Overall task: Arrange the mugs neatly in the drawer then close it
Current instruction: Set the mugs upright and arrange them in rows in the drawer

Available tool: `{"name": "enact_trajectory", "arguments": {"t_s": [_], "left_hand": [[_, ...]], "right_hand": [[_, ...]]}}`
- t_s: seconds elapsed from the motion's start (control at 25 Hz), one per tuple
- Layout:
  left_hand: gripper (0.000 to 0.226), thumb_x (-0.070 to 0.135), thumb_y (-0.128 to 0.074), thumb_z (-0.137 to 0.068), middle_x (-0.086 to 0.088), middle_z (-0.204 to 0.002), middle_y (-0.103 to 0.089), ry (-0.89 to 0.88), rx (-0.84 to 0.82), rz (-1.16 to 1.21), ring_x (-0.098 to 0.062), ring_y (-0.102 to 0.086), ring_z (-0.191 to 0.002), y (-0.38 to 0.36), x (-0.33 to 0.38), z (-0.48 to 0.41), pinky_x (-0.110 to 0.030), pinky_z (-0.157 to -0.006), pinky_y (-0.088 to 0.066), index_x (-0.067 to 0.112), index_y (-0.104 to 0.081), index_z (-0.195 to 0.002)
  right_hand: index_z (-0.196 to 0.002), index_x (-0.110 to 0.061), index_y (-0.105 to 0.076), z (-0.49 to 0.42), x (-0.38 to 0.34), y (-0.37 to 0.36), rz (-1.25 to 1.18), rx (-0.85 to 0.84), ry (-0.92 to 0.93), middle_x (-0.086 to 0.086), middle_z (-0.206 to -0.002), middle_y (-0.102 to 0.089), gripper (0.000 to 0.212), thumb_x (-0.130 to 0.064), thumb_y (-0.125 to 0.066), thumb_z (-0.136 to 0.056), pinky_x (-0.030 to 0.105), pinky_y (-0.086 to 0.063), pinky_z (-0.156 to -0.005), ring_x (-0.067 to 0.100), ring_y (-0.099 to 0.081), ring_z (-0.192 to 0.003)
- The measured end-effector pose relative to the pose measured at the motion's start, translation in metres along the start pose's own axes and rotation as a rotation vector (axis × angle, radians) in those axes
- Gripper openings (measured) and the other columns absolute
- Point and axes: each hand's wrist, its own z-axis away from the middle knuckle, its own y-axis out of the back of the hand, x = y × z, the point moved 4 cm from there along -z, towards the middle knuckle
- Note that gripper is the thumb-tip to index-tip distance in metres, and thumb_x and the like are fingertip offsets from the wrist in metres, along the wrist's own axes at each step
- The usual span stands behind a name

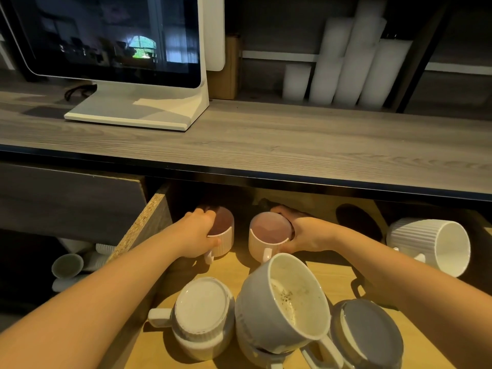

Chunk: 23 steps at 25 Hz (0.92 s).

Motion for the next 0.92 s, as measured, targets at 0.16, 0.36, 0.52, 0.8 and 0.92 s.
{"name": "enact_trajectory", "arguments": {"t_s": [0.16,0.36,0.52,0.8,0.92], "left_hand": [[0.050,0.034,-0.052,-0.093,-0.009,-0.135,-0.047,0.002,-0.001,-0.080,-0.024,-0.049,-0.120,0.004,0.003,0.002,-0.032,-0.097,-0.047,0.014,-0.037,-0.136],[0.052,0.037,-0.048,-0.094,-0.002,-0.140,-0.046,-0.126,0.041,0.008,-0.019,-0.048,-0.123,0.016,0.033,0.011,-0.031,-0.099,-0.046,0.023,-0.034,-0.142],[0.037,0.034,-0.049,-0.094,0.002,-0.129,-0.058,-0.278,-0.005,0.097,-0.012,-0.057,-0.112,0.031,0.071,0.023,-0.025,-0.087,-0.051,0.025,-0.049,-0.131],[0.038,0.039,-0.047,-0.094,0.003,-0.122,-0.062,-0.467,-0.034,0.003,-0.012,-0.060,-0.104,0.053,0.147,0.043,-0.025,-0.088,-0.051,0.023,-0.050,-0.129],[0.039,0.040,-0.047,-0.094,0.001,-0.123,-0.062,-0.537,-0.081,-0.010,-0.014,-0.060,-0.105,0.052,0.180,0.043,-0.031,-0.092,-0.051,0.023,-0.050,-0.129]], "right_hand": [[-0.138,-0.020,-0.040,0.006,0.000,0.005,0.067,0.053,-0.015,0.004,-0.127,-0.058,0.067,-0.033,-0.072,-0.080,0.028,-0.047,-0.094,0.019,-0.056,-0.113],[-0.140,-0.019,-0.038,0.038,-0.012,0.024,0.187,0.152,0.046,0.003,-0.141,-0.049,0.062,-0.029,-0.065,-0.086,0.031,-0.044,-0.100,0.019,-0.049,-0.126],[-0.133,-0.020,-0.047,0.077,-0.016,0.044,0.303,0.139,0.068,0.003,-0.131,-0.058,0.046,-0.023,-0.061,-0.089,0.026,-0.051,-0.092,0.016,-0.059,-0.115],[-0.126,-0.019,-0.055,0.150,0.010,0.087,0.257,0.249,-0.059,0.001,-0.123,-0.062,0.037,-0.019,-0.060,-0.089,0.022,-0.051,-0.087,0.012,-0.062,-0.108],[-0.123,-0.019,-0.056,0.171,0.032,0.099,0.205,0.308,-0.120,0.000,-0.121,-0.062,0.034,-0.022,-0.060,-0.089,0.021,-0.050,-0.085,0.011,-0.061,-0.105]]}}
